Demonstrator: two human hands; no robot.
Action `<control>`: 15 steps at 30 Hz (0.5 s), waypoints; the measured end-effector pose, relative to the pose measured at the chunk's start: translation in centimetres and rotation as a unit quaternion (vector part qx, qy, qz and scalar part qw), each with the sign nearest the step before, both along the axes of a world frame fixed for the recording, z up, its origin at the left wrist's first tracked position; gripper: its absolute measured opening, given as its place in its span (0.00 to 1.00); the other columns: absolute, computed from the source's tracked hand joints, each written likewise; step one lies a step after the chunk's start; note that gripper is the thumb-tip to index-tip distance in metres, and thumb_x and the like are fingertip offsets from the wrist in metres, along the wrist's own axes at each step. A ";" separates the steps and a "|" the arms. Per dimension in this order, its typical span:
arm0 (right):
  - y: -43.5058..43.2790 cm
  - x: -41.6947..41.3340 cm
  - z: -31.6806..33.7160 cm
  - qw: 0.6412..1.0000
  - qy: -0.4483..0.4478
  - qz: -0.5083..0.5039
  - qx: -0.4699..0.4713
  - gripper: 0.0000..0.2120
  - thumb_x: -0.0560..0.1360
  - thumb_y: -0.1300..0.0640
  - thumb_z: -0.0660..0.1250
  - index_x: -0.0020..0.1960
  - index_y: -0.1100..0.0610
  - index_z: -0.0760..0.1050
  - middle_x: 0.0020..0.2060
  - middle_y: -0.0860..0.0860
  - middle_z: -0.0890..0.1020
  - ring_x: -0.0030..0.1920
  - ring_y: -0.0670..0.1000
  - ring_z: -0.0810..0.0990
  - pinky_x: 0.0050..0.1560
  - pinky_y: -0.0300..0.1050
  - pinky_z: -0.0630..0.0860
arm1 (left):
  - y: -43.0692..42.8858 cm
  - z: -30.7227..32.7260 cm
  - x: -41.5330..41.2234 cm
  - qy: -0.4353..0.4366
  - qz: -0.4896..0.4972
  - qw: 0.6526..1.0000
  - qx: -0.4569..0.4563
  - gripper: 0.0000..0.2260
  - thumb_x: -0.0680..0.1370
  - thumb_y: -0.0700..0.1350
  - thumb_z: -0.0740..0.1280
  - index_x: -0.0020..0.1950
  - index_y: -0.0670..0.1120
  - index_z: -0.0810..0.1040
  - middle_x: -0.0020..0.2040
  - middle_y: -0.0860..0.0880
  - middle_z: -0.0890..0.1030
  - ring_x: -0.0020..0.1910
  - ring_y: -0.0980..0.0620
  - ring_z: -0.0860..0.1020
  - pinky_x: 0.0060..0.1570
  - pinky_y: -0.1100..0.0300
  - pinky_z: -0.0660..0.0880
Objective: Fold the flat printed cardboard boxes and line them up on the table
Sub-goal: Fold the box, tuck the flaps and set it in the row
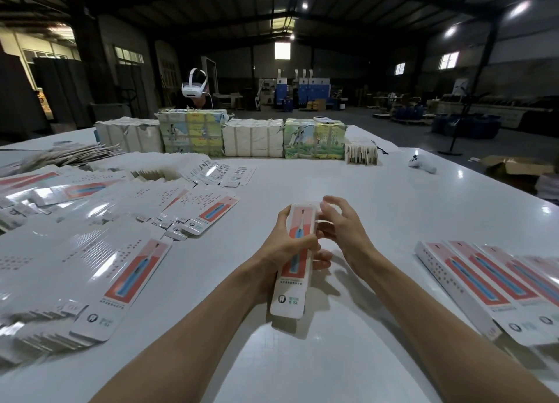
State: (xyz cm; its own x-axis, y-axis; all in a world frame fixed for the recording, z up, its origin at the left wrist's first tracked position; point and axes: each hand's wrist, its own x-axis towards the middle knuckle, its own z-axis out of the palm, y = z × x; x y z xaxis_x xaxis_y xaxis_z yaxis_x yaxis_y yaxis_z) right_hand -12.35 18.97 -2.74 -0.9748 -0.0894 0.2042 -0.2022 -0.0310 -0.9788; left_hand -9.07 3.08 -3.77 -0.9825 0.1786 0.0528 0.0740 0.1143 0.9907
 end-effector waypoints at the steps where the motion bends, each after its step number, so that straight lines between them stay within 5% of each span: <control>1: 0.1 -0.1 0.0 1.000 -0.005 -0.011 -0.007 0.12 0.86 0.51 0.62 0.68 0.52 0.73 0.50 0.54 0.87 0.49 0.51 0.88 0.45 0.43 0.84 | 0.0 0.1 0.1 0.007 -0.007 1.000 -0.022 0.43 0.67 0.49 0.76 0.77 0.60 0.58 0.60 0.45 0.79 0.52 0.44 0.85 0.41 0.61 0.83; 6: 1.2 -0.4 0.0 1.000 -0.013 -0.001 -0.018 0.10 0.85 0.61 0.64 0.63 0.60 0.78 0.46 0.57 0.88 0.52 0.59 0.88 0.49 0.47 0.85 | 0.0 0.4 0.6 0.018 -0.052 0.998 -0.027 0.43 0.67 0.47 0.76 0.78 0.58 0.60 0.61 0.44 0.80 0.55 0.46 0.86 0.49 0.54 0.85; 15: 1.2 0.1 0.4 0.996 0.086 -0.011 0.030 0.09 0.84 0.66 0.61 0.55 0.58 0.80 0.43 0.54 0.88 0.47 0.57 0.89 0.44 0.49 0.86 | 0.0 0.3 0.7 0.006 -0.059 0.998 -0.032 0.40 0.71 0.50 0.75 0.78 0.59 0.58 0.62 0.45 0.81 0.53 0.45 0.87 0.49 0.53 0.85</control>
